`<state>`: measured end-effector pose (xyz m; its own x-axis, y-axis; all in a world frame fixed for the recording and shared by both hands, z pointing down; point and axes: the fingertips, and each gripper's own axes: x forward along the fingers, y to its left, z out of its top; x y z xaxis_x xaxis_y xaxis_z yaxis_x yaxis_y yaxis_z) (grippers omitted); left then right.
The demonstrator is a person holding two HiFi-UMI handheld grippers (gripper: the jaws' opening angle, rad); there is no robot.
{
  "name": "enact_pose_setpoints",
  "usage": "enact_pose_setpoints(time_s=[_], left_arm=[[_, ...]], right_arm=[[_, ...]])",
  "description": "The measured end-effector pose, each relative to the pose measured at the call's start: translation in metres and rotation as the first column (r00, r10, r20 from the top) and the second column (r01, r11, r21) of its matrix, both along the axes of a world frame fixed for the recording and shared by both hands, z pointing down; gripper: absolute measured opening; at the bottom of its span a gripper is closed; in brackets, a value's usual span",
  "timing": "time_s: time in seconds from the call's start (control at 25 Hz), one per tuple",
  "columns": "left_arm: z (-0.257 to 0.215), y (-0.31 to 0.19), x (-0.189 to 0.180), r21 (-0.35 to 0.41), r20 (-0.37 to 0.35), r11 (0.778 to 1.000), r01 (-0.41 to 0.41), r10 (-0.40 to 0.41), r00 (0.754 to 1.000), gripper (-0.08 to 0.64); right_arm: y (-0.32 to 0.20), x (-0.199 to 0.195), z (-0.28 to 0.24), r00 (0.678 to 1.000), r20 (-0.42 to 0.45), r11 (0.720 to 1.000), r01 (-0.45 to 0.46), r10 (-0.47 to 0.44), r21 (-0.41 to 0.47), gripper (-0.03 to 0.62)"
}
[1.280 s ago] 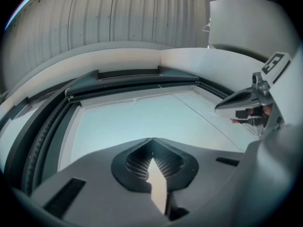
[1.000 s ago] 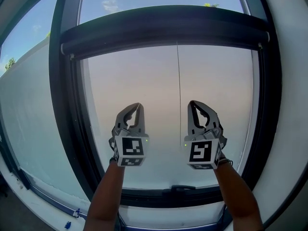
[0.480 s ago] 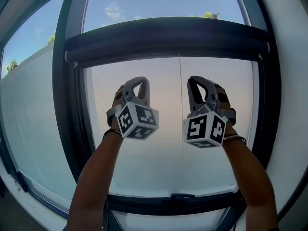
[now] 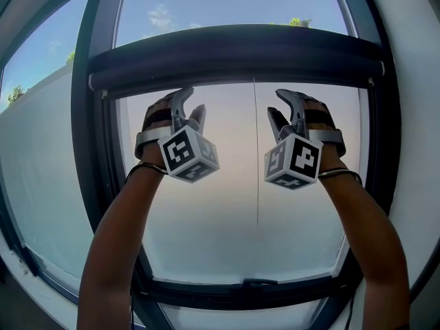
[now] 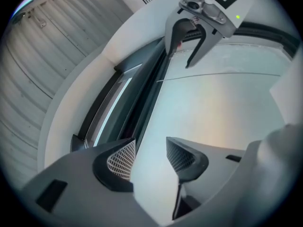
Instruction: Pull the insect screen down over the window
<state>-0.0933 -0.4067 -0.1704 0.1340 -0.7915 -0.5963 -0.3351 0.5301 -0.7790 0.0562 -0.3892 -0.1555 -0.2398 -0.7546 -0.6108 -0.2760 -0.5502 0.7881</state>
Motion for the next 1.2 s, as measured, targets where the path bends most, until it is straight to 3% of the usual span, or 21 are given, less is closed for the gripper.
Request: enact_pose_setpoints(time_s=[0.2,0.36,0.56,0.88,1.2], left_arm=[[-0.016,-0.012,-0.001,-0.008,0.034,0.995,0.095,-0.095,0.995,0.215],[-0.024,-0.013,-0.003,0.031,0.057,0.989,0.147,-0.149,0.987,0.215],[-0.033,-0.011,-0.007,0.034,0.055,0.986,0.166,-0.168,0.984,0.215],[-0.035,-0.029,-0.014,0.020,0.109,0.972,0.235,-0.236,0.966,0.215],[-0.034,-0.031,-0.012,-0.021,0.116,0.971,0.240,-0.236,0.965,0.225]], right_arm=[[-0.006,0.004,-0.026,0.999,-0.009,0.999,-0.051,0.051,0.007,0.193],[-0.010,0.007,-0.039,0.995,-0.034,0.995,-0.095,0.095,0.002,0.218],[-0.020,0.011,-0.046,0.982,-0.082,0.985,-0.173,0.171,-0.010,0.218],[-0.044,0.021,-0.048,0.949,-0.149,0.957,-0.286,0.277,-0.048,0.218],[-0.049,0.024,-0.048,0.937,-0.171,0.950,-0.312,0.304,-0.017,0.218]])
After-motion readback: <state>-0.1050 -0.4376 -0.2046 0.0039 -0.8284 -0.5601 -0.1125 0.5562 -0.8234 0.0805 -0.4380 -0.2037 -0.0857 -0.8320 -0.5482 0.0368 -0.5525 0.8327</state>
